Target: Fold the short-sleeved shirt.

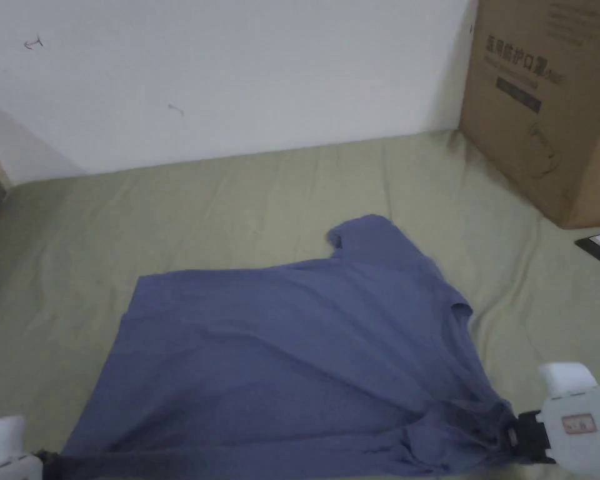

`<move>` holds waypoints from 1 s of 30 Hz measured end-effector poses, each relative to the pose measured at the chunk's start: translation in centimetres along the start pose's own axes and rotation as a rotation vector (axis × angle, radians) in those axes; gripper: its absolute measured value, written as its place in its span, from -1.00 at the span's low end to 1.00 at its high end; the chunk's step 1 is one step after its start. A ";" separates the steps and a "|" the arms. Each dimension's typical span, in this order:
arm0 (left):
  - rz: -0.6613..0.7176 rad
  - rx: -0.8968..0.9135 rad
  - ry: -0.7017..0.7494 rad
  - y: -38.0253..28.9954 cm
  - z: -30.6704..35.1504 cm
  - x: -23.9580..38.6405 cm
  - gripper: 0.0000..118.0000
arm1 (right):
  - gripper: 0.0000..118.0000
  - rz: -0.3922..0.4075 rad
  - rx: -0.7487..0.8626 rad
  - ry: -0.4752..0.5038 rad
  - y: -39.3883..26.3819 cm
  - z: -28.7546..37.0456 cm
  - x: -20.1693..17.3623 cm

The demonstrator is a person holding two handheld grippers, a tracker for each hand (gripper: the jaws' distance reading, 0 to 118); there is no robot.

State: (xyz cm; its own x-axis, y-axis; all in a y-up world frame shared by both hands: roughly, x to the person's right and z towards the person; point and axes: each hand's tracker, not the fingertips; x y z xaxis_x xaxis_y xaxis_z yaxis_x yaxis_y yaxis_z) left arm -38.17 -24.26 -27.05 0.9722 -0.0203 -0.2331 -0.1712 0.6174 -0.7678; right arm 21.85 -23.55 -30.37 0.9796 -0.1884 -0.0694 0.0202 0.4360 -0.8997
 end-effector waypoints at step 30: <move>0.090 0.190 -0.056 -10.5 13.9 2.3 -1.00 | -1.00 0.006 0.403 -0.064 -9.2 10.2 -1.9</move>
State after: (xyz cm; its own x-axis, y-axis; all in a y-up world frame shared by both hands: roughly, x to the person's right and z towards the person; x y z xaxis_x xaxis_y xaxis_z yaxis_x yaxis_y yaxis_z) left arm -31.93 -19.81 -11.24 0.9626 0.0827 -0.2581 -0.2303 0.7517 -0.6180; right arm 21.87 -18.24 -17.56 0.9902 -0.1352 -0.0351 0.0790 0.7494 -0.6574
